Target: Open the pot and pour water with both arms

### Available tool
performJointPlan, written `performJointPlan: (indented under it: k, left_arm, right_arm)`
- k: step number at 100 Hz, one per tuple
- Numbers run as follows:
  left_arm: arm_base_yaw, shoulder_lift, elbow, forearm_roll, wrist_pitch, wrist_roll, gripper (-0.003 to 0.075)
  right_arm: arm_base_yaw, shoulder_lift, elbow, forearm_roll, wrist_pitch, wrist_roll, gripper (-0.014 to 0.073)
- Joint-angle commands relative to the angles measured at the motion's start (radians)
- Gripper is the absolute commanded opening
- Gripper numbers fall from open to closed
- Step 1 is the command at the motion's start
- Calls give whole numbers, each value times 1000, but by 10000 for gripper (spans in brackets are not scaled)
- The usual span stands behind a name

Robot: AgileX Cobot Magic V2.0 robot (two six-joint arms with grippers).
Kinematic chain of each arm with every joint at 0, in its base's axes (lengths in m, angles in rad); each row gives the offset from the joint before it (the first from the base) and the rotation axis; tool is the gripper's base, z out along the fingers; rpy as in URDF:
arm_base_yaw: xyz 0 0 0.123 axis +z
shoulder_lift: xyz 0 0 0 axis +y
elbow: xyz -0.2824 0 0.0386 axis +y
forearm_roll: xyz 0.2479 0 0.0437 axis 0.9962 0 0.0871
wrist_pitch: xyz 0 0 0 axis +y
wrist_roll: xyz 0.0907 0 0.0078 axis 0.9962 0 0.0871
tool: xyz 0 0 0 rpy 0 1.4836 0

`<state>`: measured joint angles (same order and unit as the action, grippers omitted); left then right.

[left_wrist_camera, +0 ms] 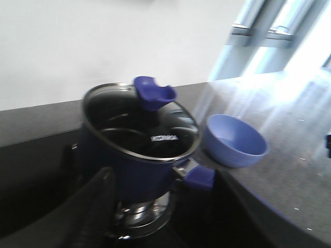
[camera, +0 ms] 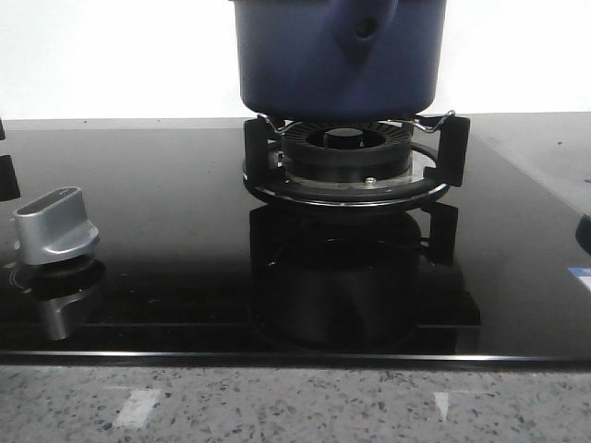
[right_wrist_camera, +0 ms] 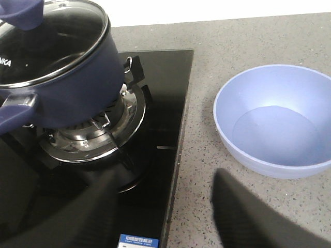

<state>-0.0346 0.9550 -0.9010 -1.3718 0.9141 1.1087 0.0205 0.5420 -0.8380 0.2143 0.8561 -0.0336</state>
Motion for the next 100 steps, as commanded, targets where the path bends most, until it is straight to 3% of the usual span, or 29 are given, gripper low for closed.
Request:
performJointPlan:
  k: [1, 17, 40, 78, 100]
  left_arm:
    - [-15, 48, -49, -143, 60, 104, 431]
    - [-130, 158, -109, -160, 44, 225, 431]
    - [-288, 326, -242, -160, -159, 368, 431]
    - [-340, 608, -473, -160, -192, 423, 435]
    - [-364, 692, -552, -160, -159, 423, 523]
  right_arm:
    - [-2, 13, -35, -1, -48, -14, 447]
    - [-2, 13, -35, -9, -14, -14, 447]
    - [-2, 13, -35, -40, 30, -14, 447]
    - [-2, 13, -35, -57, 48, -14, 447]
    - [-2, 13, -35, -57, 48, -14, 447]
